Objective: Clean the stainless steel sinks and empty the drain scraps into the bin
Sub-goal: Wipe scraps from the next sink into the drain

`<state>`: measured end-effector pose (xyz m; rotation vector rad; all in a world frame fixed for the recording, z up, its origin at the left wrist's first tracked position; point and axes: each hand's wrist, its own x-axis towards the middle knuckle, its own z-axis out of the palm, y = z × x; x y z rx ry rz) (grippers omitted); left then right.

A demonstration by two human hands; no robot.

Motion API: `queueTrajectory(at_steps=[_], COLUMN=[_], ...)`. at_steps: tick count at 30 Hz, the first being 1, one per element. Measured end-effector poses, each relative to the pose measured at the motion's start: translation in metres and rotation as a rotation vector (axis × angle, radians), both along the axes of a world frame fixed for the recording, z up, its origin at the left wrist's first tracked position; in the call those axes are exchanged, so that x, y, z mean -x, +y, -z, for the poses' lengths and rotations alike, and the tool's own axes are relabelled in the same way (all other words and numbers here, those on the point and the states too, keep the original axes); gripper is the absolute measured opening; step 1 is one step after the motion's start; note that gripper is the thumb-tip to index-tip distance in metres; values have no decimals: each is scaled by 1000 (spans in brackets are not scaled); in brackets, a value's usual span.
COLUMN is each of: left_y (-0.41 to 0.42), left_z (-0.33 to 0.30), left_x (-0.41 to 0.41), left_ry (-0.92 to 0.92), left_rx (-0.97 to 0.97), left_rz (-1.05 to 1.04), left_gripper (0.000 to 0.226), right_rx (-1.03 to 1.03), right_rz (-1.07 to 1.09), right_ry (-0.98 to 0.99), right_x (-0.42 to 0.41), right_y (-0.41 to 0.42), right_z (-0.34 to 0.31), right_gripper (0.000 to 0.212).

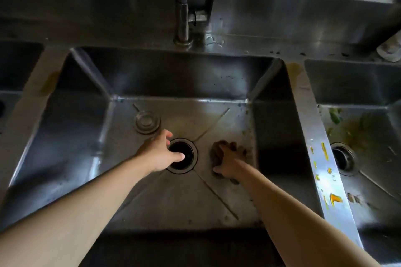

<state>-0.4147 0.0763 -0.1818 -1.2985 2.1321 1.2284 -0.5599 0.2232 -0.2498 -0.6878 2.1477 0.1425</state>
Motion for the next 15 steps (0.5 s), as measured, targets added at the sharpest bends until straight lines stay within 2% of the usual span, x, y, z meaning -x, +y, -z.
queueTrajectory(at_steps=[3,8,10,12,14,15], left_y=[-2,-19,-26,-31,-37,-40], left_z=[15,27,30,34,42,48], left_x=[13,39,49,57,64,66], left_ry=[-36,-44,-54,-60,-72,-84], left_rx=[30,79,117,146,173,181], left_rz=[25,60,85,104,141,161], left_gripper=[68,66,65,65,64,64], right_rx=[31,174,240,428,569,562], right_rz=[45,57,149,353,459,457], right_ry=[26,189,238,292,401,467], right_x=[-7,3,16,33,57,69], right_y=[1,-6,-15,-25,-39,-45], right_z=[26,37,34,33,30,28], right_gripper=[65,44,35,27,30,32])
